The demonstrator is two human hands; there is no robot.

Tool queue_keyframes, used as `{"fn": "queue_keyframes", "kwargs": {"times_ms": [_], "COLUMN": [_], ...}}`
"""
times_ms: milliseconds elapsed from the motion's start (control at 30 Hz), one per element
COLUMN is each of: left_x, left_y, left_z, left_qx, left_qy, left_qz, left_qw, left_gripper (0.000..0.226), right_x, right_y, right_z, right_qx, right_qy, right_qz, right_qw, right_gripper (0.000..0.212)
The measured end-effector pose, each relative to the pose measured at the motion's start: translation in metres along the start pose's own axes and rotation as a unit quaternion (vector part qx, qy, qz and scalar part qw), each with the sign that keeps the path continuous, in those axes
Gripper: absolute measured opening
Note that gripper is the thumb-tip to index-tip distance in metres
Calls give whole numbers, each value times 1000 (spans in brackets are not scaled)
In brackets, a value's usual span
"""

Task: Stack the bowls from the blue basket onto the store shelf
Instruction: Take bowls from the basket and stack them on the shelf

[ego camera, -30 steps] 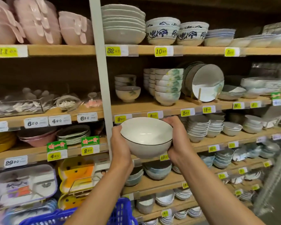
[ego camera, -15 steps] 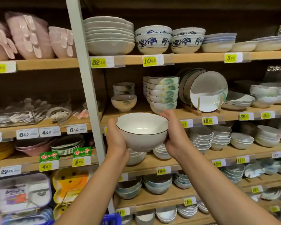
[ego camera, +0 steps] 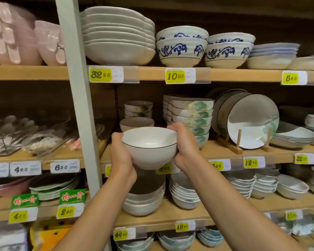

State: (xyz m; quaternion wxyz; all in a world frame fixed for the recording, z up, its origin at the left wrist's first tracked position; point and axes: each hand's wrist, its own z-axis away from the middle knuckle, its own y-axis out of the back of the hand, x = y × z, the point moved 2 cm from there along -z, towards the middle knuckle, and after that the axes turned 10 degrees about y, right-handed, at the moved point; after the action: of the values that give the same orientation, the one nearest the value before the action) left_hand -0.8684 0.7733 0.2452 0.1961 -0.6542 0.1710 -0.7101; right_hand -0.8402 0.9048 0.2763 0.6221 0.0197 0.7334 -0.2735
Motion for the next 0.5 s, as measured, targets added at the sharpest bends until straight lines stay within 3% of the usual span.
{"fn": "queue_keyframes", "kwargs": {"times_ms": [267, 500], "left_x": [7, 6], "left_y": [-6, -15], "left_z": [-45, -66], "left_qx": [26, 81], "left_qy": [-40, -39], "left_qz": [-26, -14], "left_qw": [999, 996], "left_gripper": [30, 28], "right_x": [3, 7], "right_y": [-11, -18], "right_z": [-49, -83], "right_qx": [-26, -40], "right_qy": [-36, -65], "right_qz": [-30, -71], "right_qw": [999, 995], "right_gripper": [44, 30]}}
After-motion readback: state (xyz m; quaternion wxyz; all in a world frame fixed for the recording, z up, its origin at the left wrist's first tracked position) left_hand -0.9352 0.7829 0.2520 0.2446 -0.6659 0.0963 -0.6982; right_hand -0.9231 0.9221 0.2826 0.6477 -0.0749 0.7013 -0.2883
